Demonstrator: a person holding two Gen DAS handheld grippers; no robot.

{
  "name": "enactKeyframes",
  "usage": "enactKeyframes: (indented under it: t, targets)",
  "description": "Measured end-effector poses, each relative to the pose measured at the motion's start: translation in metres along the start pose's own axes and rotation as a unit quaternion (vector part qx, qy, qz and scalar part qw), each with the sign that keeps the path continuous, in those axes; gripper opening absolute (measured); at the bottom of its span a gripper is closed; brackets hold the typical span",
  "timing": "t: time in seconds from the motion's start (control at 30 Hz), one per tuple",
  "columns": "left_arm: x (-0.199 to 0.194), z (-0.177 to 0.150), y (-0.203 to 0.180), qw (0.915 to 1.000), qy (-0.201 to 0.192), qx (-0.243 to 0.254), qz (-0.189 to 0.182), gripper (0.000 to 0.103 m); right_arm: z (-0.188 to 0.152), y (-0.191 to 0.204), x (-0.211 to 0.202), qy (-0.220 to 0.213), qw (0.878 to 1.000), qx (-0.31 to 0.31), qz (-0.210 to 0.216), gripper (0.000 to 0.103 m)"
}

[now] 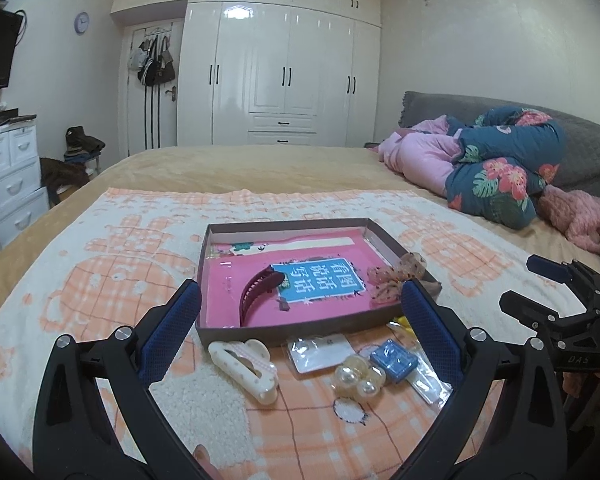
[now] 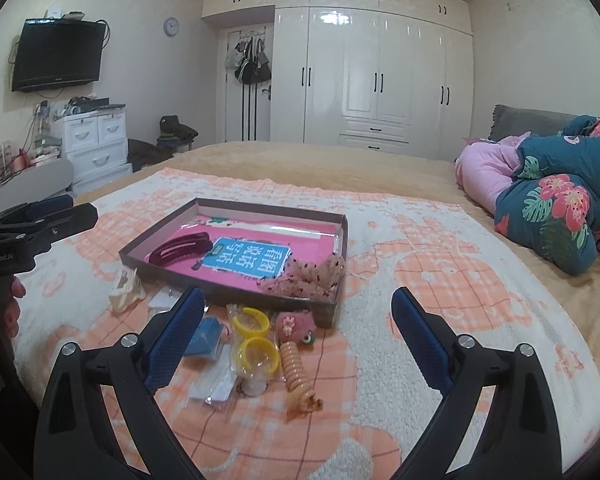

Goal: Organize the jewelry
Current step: 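Withdraw both tools from the tray back over the remaining items, then close the left tool on the pearl earrings while the right tool grasps the yellow bangles bag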

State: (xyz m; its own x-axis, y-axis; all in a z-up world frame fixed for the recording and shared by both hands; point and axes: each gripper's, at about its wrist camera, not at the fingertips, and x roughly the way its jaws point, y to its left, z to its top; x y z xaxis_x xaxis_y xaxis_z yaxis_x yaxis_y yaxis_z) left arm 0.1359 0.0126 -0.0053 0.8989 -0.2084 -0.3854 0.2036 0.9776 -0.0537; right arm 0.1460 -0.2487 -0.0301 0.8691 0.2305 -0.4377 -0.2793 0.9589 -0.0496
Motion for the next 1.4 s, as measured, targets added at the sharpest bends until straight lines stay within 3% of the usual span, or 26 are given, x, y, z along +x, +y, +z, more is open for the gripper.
enactKeyframes:
  t: [0.53,1.13,1.4]
  targets:
    - [0.006,-0.029,-0.022,0.9979,0.052,0.035,-0.019,0.092,-0.020,0.009,-0.001,0.027,0.999,-0.025,0.011,0.092]
    - [0.044,-0.056,-0.028,0.9898,0.124,0.061,-0.035,0.091,-0.035,0.012,0.025,0.075,0.996,-0.035,0.037,0.079]
    - [0.061,-0.064,-0.025,0.9859,0.152,0.058,-0.041,0.091,-0.037,0.015,0.041,0.094,0.993,-0.044,0.052,0.068]
